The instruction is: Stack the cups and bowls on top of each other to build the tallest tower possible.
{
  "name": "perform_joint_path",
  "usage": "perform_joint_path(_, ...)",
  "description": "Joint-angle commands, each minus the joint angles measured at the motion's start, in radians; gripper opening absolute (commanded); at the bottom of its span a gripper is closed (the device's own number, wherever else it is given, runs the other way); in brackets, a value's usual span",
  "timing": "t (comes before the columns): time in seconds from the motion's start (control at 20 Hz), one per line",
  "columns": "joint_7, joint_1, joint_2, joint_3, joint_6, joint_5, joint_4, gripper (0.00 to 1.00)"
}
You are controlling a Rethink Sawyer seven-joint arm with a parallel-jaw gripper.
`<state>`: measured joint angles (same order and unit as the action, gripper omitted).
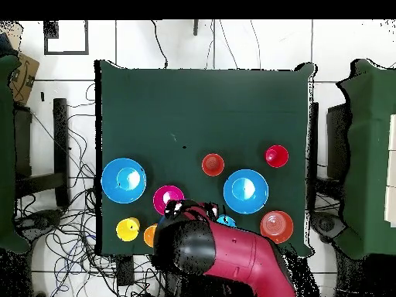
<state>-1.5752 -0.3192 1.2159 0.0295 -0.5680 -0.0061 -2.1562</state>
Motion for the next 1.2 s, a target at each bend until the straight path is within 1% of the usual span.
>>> perform_joint_path(0.05,0.131,-0.045,-0.078,0.115,-0.023,-0.108,-0.014,1.00)
perform_joint_path(0.3,0.137,-0.085,-0.100,0.144,-0.011,-0.141,-0.007,1.00)
perform_joint_path(0.7,0.163,-0.177,-0.148,0.212,-0.003,-0.192,0.018,1.00)
perform_joint_path(0.85,0.183,-0.221,-0.175,0.239,-0.009,-0.219,0.043,1.00)
perform_joint_path(1.05,0.215,-0.297,-0.206,0.291,-0.016,-0.258,0.069,1.00)
perform_joint_path(1.2,0.237,-0.343,-0.227,0.330,-0.035,-0.274,0.091,1.00)
